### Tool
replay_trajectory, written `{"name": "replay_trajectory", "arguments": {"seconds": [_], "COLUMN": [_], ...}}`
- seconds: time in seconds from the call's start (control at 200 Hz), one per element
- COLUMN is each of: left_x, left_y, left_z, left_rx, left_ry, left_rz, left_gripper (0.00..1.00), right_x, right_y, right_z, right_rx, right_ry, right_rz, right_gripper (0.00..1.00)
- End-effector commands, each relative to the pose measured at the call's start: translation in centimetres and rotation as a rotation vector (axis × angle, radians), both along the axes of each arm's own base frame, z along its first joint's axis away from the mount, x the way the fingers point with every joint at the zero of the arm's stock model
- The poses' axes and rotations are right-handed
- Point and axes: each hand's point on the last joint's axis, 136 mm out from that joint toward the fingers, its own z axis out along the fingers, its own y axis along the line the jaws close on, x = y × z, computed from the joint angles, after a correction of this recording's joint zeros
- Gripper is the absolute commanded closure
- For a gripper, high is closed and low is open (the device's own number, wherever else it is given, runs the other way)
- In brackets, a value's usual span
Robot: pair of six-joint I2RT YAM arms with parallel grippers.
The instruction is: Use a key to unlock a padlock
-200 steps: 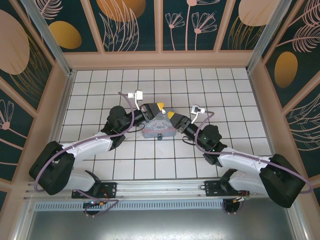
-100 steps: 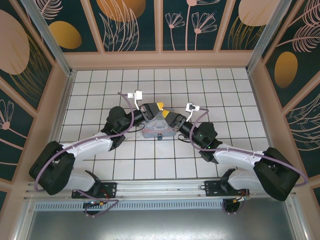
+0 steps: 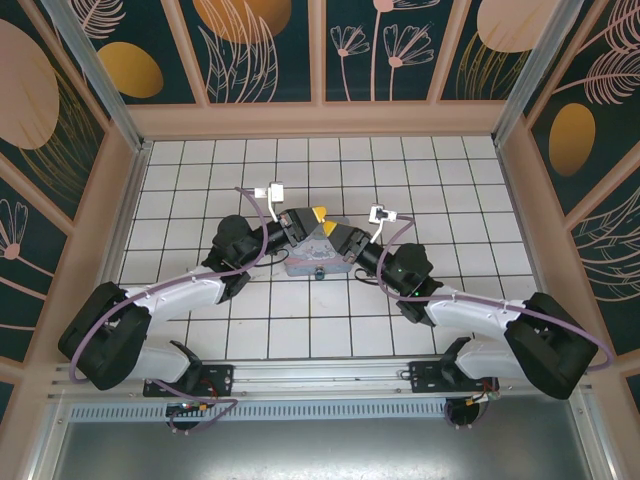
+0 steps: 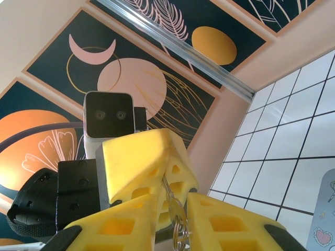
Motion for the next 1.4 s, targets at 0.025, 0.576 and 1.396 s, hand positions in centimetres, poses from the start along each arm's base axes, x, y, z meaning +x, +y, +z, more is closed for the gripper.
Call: {"name": "replay_trajectory", "arguments": {"seconds": [0.025, 0.576, 1.396], "left_x": [-0.1, 0.1, 0.5], "left_y": [0.0, 0.7, 1.5], "left_z": [0.5, 0.0, -0.6], "left_rx": [-0.028, -0.025, 0.039], "left_ry": [-0.016, -0.005, 0.038], "left_rz": [-0.002, 0.038, 0.096], "left_gripper": [1.0, 1.0, 0.47], "right_x": [-0.5, 0.0, 1.0], "right_y": [0.5, -0.8, -1.5], "right_z": [2.6, 1.3, -0.3], "right_rx": [0.063, 0.057, -0.021], "right_ry": [-0.061, -0.023, 0.056], "right_rz": [0.029, -0.032, -0.075], "right_gripper": [0.79, 1.0, 1.0]}}
